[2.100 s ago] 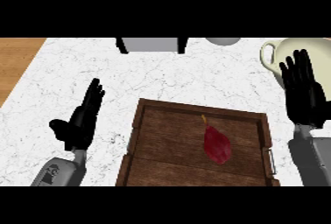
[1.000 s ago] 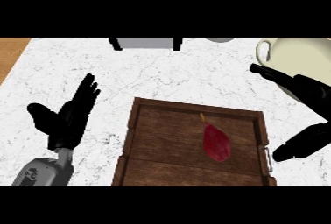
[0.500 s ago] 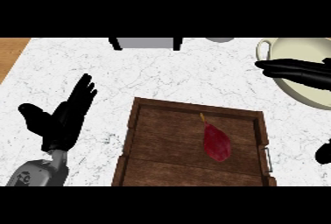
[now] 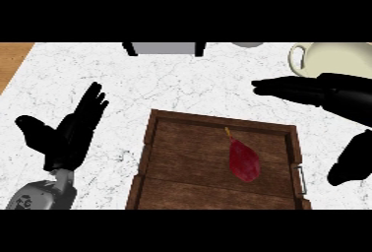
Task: Pick the pear from the tray and place it in the pot
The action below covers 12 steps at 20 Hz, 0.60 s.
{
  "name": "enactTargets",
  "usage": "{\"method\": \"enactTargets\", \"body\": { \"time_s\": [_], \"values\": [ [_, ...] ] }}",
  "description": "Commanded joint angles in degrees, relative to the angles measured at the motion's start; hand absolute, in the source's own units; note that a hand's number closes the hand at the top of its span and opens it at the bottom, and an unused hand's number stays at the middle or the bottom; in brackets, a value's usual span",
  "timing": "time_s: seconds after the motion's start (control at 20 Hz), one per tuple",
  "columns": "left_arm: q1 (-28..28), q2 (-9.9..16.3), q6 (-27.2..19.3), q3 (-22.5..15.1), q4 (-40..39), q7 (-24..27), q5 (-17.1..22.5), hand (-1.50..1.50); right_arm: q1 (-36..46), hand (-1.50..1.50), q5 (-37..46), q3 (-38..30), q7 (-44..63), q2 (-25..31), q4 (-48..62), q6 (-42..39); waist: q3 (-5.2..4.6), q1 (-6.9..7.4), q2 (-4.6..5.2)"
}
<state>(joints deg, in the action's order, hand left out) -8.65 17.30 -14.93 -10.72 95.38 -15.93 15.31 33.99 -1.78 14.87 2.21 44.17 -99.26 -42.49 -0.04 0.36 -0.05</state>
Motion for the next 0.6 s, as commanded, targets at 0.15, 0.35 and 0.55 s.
{"method": "enactTargets", "body": {
  "time_s": [0.15, 0.35, 0.55],
  "values": [
    [-1.1, -2.5, -0.7, -0.4, 0.3, -1.4, -2.6, 0.00, 2.8, -1.50, 7.8, 3.3, 3.4, -4.9, 4.1, -4.7, 0.03, 0.17, 0.14],
    [0.1, -1.1, 2.1, 2.5, 1.0, -1.9, -0.9, 0.00, -4.7, -1.50, 15.8, 4.3, 2.6, -4.5, -1.8, -2.4, 0.05, -0.28, 0.00],
    [0.7, -4.6, 1.2, 0.9, -0.1, 0.3, -4.3, 0.00, -7.3, -1.50, 16.7, 3.9, 8.7, -10.0, -5.9, -3.6, 0.03, -0.39, 0.01]
  ]
}}
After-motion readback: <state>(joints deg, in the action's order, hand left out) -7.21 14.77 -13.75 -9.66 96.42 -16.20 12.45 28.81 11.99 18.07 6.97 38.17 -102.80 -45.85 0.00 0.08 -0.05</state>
